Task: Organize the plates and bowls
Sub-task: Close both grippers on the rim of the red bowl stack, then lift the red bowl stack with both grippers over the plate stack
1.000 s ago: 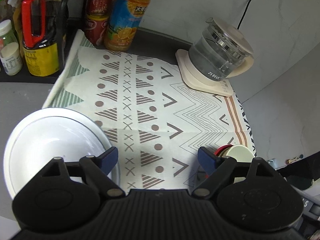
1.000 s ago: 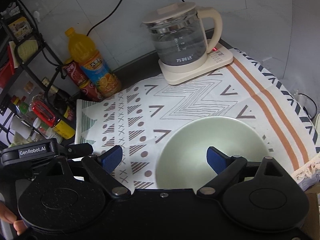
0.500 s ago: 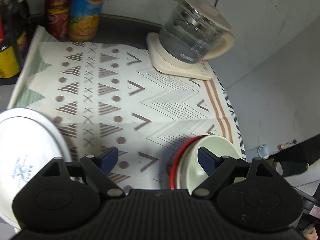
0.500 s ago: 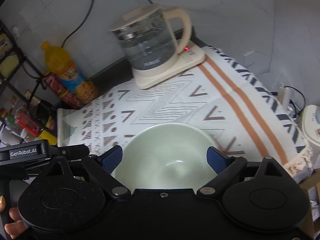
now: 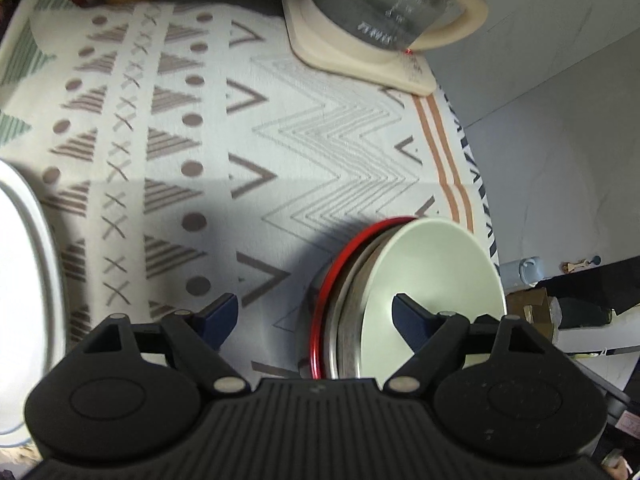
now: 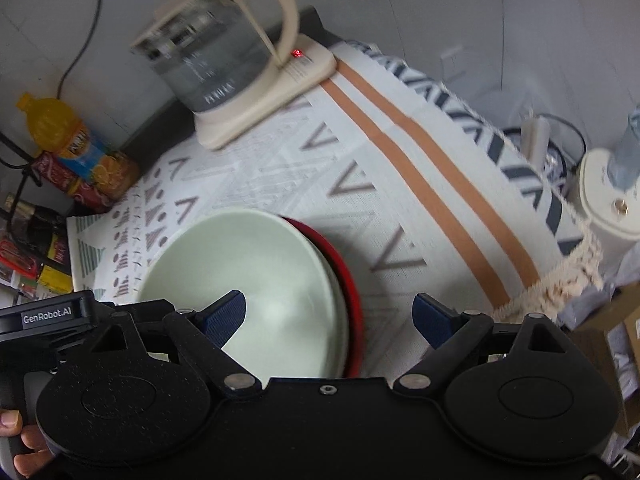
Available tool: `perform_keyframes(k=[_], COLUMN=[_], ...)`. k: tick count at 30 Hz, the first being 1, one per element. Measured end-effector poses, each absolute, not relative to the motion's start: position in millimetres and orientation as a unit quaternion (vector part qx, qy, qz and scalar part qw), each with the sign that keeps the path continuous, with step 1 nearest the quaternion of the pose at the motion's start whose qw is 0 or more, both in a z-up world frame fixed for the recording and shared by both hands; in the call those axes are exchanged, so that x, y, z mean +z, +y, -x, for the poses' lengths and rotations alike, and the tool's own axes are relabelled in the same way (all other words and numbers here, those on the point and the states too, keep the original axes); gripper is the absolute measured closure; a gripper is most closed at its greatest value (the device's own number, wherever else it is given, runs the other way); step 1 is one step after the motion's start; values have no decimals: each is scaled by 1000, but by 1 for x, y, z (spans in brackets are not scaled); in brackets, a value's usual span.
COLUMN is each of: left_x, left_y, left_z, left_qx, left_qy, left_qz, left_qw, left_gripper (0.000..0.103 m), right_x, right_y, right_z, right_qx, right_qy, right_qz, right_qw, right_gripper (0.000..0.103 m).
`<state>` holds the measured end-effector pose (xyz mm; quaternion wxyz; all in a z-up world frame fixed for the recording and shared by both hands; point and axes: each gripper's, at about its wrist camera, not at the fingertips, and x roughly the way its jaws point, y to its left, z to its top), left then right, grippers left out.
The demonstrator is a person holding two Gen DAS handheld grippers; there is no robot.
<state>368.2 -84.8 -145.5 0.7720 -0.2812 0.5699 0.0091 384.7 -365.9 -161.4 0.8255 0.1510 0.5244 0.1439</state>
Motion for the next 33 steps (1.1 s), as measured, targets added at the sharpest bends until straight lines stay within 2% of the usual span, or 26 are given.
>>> perform_keyframes(k=[9,12,14,16,18,19,21,25,33], left_x=[-167,-171,-173,-176,-179,-181,-183,-185,-180], left_y=[-90,-90,-90,-89,-88,-88,-89,-90,-99], left_z=[-371,-371,-370,-369,-368,-368,-367,-368,-368], left_qx=[19,18,18,17,15,14,9,-2,-9], left_qy=[591,596,599,602,606,608,608,608,606], left_qz=[290,296,299,306,312,315,320,331,296], left_qw=[752,746,743,737,731,729,727,721,739], left_gripper=[23,27,34,43,51,56,60,71,71], right_x=[-186,-190,-193,-195,-199,-201,-204,-203,-199], right_y=[-367,-367,-366,-365,-364,-363,-362,-364,-362], right_z=[-388,-389,-389,-389,-389,-389,-388,-387,-386], right_qx=[157,159,161,164,169,171,171,171,165], right_qy=[553,555,557,561,566,570,576,575,566], right_qz=[-166,-171,-173,-175,-179,-180,-180,-184,-181], right_qw=[801,798,796,793,787,783,779,778,787], right_gripper=[17,17,18,23,41,46,61,65,67])
